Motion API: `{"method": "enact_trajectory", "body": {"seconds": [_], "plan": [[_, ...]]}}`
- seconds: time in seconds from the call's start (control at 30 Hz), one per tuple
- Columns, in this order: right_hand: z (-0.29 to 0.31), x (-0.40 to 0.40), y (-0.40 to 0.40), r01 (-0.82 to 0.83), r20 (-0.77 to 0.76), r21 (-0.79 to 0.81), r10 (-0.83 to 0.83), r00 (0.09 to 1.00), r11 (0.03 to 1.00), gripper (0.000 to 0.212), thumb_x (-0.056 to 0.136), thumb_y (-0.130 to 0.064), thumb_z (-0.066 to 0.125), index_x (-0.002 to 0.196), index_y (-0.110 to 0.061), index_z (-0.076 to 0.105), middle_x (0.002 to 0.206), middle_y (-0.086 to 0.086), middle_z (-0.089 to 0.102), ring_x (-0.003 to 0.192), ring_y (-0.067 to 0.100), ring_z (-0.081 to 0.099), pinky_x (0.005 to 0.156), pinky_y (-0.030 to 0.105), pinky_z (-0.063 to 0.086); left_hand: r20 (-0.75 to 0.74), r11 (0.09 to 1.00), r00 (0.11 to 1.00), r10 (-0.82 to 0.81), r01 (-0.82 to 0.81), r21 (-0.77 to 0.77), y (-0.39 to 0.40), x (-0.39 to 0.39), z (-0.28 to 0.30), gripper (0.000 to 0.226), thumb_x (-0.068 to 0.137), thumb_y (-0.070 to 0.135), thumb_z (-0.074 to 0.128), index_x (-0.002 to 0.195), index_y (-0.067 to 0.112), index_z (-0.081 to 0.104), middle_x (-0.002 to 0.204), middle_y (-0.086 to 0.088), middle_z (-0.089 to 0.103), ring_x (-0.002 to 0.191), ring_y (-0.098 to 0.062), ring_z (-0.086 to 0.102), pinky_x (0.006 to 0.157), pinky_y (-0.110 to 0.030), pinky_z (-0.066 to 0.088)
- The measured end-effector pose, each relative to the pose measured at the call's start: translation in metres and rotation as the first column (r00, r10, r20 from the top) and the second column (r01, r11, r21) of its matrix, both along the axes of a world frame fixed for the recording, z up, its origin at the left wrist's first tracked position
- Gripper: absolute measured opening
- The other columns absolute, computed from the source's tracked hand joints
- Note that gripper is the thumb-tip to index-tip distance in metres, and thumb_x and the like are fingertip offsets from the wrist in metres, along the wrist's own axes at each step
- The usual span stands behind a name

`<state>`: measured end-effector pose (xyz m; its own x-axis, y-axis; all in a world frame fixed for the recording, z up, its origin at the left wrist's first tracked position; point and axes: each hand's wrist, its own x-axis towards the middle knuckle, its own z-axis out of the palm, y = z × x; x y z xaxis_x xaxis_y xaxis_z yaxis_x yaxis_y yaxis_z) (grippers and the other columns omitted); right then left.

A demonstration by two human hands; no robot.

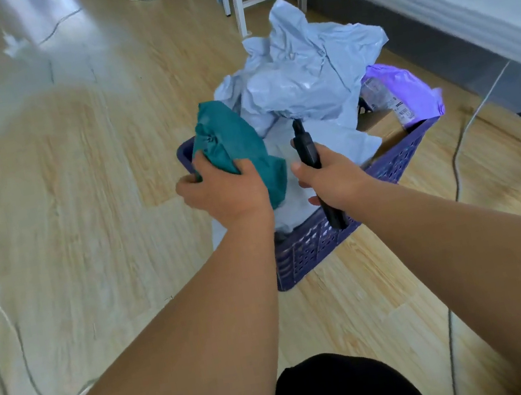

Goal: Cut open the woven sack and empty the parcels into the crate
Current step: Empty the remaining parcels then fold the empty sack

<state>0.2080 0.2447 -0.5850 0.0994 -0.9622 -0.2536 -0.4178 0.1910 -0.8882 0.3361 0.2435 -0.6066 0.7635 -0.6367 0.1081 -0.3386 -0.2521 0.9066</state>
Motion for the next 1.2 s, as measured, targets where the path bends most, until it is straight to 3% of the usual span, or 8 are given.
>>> {"method": "enact_trajectory", "body": {"seconds": [0.2,0.37,0.47,0.57,0.7,0.87,1.03,1.2], "plan": [[-0.007,-0.002,0.006,0.031,0.055,0.066,-0.035,0.998,0.997,0.018,0.099,-0.029,0.050,0.116,-0.025,0.050,0.124,0.015,0.058,0.114,0.034,0.057,0.094,0.051,0.051,0.137,0.954,0.965,-0.225,0.189,0.234,-0.026,-0.011,0.005,0.057,0.087,0.039,0.060,0.137,0.020,0.041,0.134,-0.013,0.029,0.117,-0.032,0.036,0.098,-0.039,0.042],[-0.010,-0.008,0.003,0.060,0.097,0.132,-0.073,0.993,0.989,0.029,0.100,-0.029,0.048,0.128,-0.023,0.048,0.131,0.012,0.054,0.114,0.029,0.058,0.092,0.048,0.053,-0.154,0.946,0.985,-0.082,0.125,0.299,-0.030,0.012,-0.005,0.084,0.084,0.048,0.064,0.147,0.016,0.020,0.141,-0.014,0.031,0.129,-0.035,0.036,0.103,-0.046,0.036],[-0.011,-0.010,0.002,0.069,0.096,0.134,-0.082,0.992,0.989,0.026,0.100,-0.030,0.048,0.124,-0.023,0.049,0.131,0.013,0.054,0.114,0.029,0.059,0.091,0.046,0.054,0.040,0.991,0.999,0.003,-0.009,0.135,-0.023,0.008,0.000,0.098,0.077,0.049,0.071,0.150,0.014,0.016,0.149,-0.011,0.027,0.136,-0.029,0.029,0.109,-0.046,0.031],[-0.012,-0.013,0.001,0.088,0.128,0.135,-0.105,0.986,0.987,0.020,0.099,-0.030,0.048,0.119,-0.026,0.049,0.127,0.011,0.056,0.114,0.027,0.060,0.091,0.046,0.054,0.351,0.996,0.934,-0.059,0.076,-0.035,-0.017,0.001,0.000,0.070,0.085,0.041,0.063,0.142,0.012,0.036,0.147,-0.009,0.034,0.136,-0.025,0.032,0.110,-0.039,0.030],[-0.011,-0.024,0.004,0.131,0.151,0.139,-0.152,0.977,0.982,0.027,0.099,-0.030,0.049,0.126,-0.026,0.047,0.116,0.004,0.056,0.109,0.023,0.062,0.092,0.047,0.054,0.410,0.908,0.822,-0.396,0.282,0.310,-0.024,0.000,-0.012,0.060,0.094,0.041,0.049,0.147,0.016,0.034,0.158,-0.008,0.015,0.145,-0.027,0.016,0.117,-0.045,0.019],[-0.010,-0.054,0.013,0.207,0.151,0.139,-0.228,0.962,0.968,0.031,0.099,-0.031,0.049,0.129,-0.024,0.049,0.093,-0.006,0.055,0.105,0.022,0.064,0.089,0.045,0.055,0.533,0.935,0.792,-0.298,0.132,0.328,-0.026,-0.010,0.001,0.066,0.093,0.046,0.047,0.151,0.031,0.020,0.161,-0.008,-0.003,0.148,-0.032,-0.006,0.114,-0.056,-0.006],[-0.005,-0.103,0.026,0.354,0.178,0.139,-0.375,0.910,0.925,0.028,0.098,-0.028,0.051,0.126,-0.024,0.051,0.100,-0.001,0.059,0.080,0.015,0.066,0.071,0.035,0.057,0.677,0.900,0.596,-0.431,0.340,0.273,-0.020,-0.081,0.008,0.060,0.092,0.030,0.051,0.148,0.023,0.029,0.160,-0.001,0.012,0.148,-0.023,0.006,0.116,-0.052,0.001],[-0.029,-0.187,0.072,0.572,0.173,0.217,-0.608,0.775,0.791,0.030,0.097,-0.026,0.053,0.127,-0.019,0.053,0.109,0.005,0.064,0.066,0.013,0.062,0.056,0.027,0.048,0.546,0.562,0.299,-0.783,0.716,0.414,0.008,-0.231,-0.005,0.051,0.087,0.031,0.057,0.136,0.027,0.045,0.152,0.002,0.028,0.143,-0.020,0.018,0.116,-0.045,0.014]]}}
